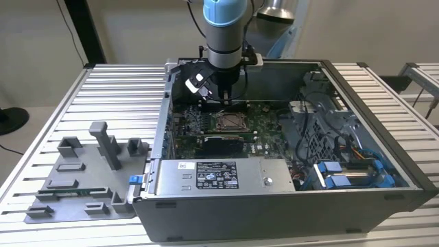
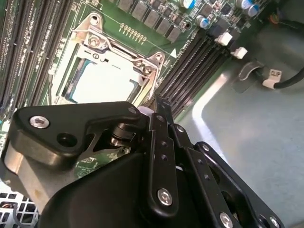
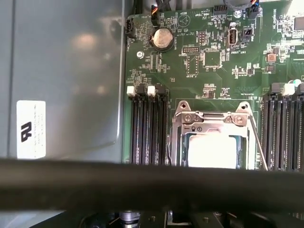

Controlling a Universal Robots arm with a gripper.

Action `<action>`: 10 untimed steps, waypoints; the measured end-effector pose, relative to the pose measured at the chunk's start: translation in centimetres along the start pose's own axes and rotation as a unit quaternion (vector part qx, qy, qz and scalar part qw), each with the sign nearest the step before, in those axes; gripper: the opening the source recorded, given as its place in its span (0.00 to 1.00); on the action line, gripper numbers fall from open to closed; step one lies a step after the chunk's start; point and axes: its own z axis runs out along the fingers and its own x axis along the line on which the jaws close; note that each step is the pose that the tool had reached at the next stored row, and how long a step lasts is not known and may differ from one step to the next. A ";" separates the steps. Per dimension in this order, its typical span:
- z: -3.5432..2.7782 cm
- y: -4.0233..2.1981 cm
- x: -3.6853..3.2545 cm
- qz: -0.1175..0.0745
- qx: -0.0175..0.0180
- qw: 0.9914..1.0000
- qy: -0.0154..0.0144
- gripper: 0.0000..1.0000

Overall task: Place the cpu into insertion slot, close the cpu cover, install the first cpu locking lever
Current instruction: 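Install the first cpu locking lever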

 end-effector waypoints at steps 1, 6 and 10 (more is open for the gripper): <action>0.10 0.06 -0.02 0.000 0.000 1.000 0.000 0.00; 0.54 0.52 -0.04 0.000 0.000 1.000 -0.002 0.00; 0.82 0.85 -0.09 0.000 0.000 1.000 -0.003 0.00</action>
